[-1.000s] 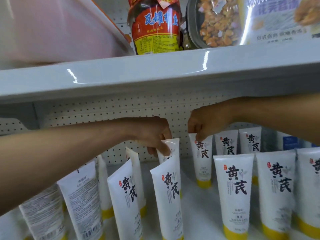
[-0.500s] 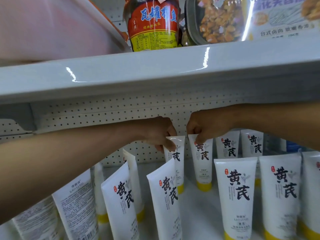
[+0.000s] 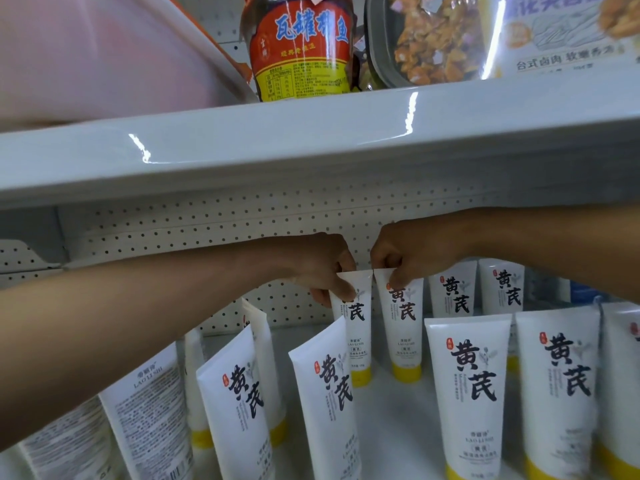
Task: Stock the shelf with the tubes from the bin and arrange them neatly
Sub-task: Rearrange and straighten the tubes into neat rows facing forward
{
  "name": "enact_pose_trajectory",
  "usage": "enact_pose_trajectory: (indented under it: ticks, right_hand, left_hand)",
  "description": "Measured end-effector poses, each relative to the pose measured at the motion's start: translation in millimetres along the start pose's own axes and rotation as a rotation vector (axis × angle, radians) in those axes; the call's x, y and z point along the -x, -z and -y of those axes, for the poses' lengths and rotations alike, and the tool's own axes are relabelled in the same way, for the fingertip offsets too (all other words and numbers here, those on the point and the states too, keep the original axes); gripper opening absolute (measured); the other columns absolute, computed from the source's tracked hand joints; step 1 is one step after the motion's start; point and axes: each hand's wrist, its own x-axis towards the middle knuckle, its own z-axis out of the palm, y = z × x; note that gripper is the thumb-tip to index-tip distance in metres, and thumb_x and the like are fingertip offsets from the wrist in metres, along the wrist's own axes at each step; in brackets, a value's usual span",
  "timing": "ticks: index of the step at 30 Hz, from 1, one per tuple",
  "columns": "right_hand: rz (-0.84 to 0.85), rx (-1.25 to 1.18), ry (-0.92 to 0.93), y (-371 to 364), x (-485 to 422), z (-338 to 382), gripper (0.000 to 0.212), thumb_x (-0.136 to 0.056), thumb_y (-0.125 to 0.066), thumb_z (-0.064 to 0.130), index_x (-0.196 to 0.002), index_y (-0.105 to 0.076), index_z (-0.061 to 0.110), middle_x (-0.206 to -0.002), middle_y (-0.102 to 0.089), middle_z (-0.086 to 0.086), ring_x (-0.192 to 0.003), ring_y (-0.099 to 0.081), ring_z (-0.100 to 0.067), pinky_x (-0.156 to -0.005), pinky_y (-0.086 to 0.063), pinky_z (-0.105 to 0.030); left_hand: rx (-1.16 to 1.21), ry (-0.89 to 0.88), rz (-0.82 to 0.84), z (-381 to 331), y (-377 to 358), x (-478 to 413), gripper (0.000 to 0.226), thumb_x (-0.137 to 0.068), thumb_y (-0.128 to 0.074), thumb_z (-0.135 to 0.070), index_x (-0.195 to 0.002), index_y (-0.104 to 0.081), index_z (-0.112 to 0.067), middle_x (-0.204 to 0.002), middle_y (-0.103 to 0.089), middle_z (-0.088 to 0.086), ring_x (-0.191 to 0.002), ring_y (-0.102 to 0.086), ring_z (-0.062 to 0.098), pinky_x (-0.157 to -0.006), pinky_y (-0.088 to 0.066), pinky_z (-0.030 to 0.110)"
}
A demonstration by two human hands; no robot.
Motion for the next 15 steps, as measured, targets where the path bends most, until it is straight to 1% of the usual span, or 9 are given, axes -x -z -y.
enact_pose_trajectory:
  ticks: [3, 4, 6, 8, 11, 13, 15]
  right_hand:
    - [-0.007, -0.002, -0.002, 0.4, 0.0, 0.3, 0.020, -0.087, -0.067, 0.018, -0.104, -0.068, 0.007, -0.093, -0.070, -0.005, -0.078, -0.060, -0.010, -0.066, -0.048, -0.018]
    - [-0.009, -0.007, 0.000, 0.5, -0.3, 0.2, 0.021, -0.087, -0.067, 0.019, -0.105, -0.068, 0.008, -0.093, -0.070, -0.003, -0.080, -0.062, -0.011, -0.069, -0.050, -0.020]
    - [-0.010, -0.025, 0.000, 0.5, -1.0, 1.0, 0.023, -0.087, -0.067, 0.021, -0.108, -0.066, 0.012, -0.096, -0.071, -0.002, -0.087, -0.066, -0.014, -0.079, -0.054, -0.028]
    - [-0.020, -0.046, 0.009, 0.3, -2.9, 3.8, 0.025, -0.086, -0.068, 0.023, -0.110, -0.065, 0.017, -0.098, -0.070, 0.001, -0.091, -0.066, -0.013, -0.085, -0.056, -0.032]
    - [-0.031, -0.073, 0.047, 0.9, -8.6, 11.6, 0.024, -0.085, -0.070, 0.026, -0.107, -0.062, 0.022, -0.104, -0.068, 0.006, -0.095, -0.064, -0.010, -0.088, -0.055, -0.030]
    - [-0.018, -0.066, 0.065, 1.1, -13.9, 18.0, 0.030, -0.085, -0.070, 0.027, -0.113, -0.062, 0.020, -0.108, -0.068, 0.007, -0.098, -0.064, -0.008, -0.089, -0.054, -0.027]
    - [0.011, -0.058, 0.071, 0.1, -18.6, 23.6, 0.036, -0.086, -0.070, 0.027, -0.119, -0.061, 0.017, -0.112, -0.068, 0.006, -0.100, -0.064, -0.008, -0.091, -0.054, -0.027]
  left_hand:
    - [-0.011, 0.028, 0.015, -2.3, 0.7, 1.0, 0.032, -0.086, -0.072, -0.018, -0.114, -0.067, -0.003, -0.107, -0.073, 0.010, -0.086, -0.074, 0.021, -0.071, -0.061, 0.025]
    - [-0.015, 0.028, 0.013, -2.2, 1.1, 1.7, 0.032, -0.086, -0.072, -0.018, -0.115, -0.067, -0.003, -0.106, -0.073, 0.010, -0.087, -0.073, 0.021, -0.070, -0.060, 0.024]
    - [-0.023, 0.019, 0.007, -1.9, 2.6, 3.7, 0.032, -0.086, -0.072, -0.020, -0.114, -0.067, -0.006, -0.106, -0.072, 0.008, -0.089, -0.073, 0.021, -0.069, -0.059, 0.023]
    - [-0.041, 0.000, -0.007, -1.5, 5.1, 7.8, 0.032, -0.086, -0.072, -0.022, -0.115, -0.066, -0.012, -0.108, -0.072, 0.005, -0.094, -0.071, 0.020, -0.073, -0.059, 0.023]
    - [-0.059, -0.028, -0.054, 0.4, 17.0, 22.8, 0.031, -0.086, -0.071, -0.028, -0.116, -0.068, -0.018, -0.107, -0.073, -0.004, -0.097, -0.069, 0.010, -0.082, -0.056, 0.022]
    - [-0.089, -0.037, -0.092, 4.8, 29.5, 39.9, 0.028, -0.087, -0.068, -0.034, -0.114, -0.070, -0.024, -0.105, -0.073, -0.012, -0.094, -0.068, 0.000, -0.085, -0.052, 0.018]
    - [-0.088, -0.034, -0.089, 11.7, 39.3, 56.0, 0.028, -0.089, -0.065, -0.037, -0.115, -0.069, -0.029, -0.107, -0.072, -0.015, -0.095, -0.068, -0.003, -0.088, -0.051, 0.017]
